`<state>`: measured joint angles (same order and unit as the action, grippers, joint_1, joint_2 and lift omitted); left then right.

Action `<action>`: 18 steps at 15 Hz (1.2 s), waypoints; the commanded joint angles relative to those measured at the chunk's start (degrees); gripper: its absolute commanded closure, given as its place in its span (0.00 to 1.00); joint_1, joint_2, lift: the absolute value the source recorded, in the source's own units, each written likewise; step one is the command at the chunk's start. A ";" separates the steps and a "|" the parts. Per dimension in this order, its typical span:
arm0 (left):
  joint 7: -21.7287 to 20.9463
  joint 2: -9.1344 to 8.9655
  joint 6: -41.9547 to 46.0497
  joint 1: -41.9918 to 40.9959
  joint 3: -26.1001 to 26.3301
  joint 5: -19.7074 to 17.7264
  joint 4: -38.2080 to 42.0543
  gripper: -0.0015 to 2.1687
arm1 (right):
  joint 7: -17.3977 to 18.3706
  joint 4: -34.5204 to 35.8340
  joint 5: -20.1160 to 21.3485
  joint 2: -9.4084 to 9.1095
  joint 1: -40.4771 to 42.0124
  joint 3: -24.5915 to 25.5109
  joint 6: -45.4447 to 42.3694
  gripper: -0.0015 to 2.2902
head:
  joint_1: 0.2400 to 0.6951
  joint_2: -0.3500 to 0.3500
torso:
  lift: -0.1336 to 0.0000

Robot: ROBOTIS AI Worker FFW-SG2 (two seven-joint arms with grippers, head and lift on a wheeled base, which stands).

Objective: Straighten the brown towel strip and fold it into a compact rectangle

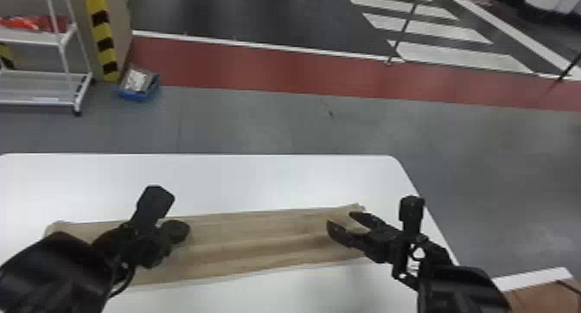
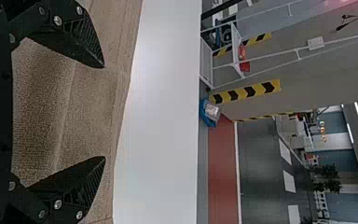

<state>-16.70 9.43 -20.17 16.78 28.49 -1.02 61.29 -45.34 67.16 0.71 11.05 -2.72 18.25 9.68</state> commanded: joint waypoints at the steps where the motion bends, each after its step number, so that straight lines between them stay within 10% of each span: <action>1: 0.00 0.33 0.52 -0.43 -0.36 -1.18 0.85 0.64 | 0.07 1.83 -0.18 -0.94 0.70 -1.55 0.30 0.09 | 1.00 0.12 | 1.00; 14: -1.67 0.42 0.52 -2.89 -4.58 -3.90 6.48 0.66 | 1.66 1.74 1.84 -1.55 0.88 -4.10 0.12 0.09 | 1.00 0.18 | 1.00; 18: -1.58 0.33 1.58 -2.81 -3.18 -1.44 5.07 0.42 | 1.66 1.57 1.93 -1.55 0.88 -4.28 -0.05 0.09 | 1.00 0.18 | 1.00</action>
<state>-18.12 9.76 -19.00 13.96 24.93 -2.96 66.95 -43.69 68.84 2.57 9.49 -1.85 14.13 9.69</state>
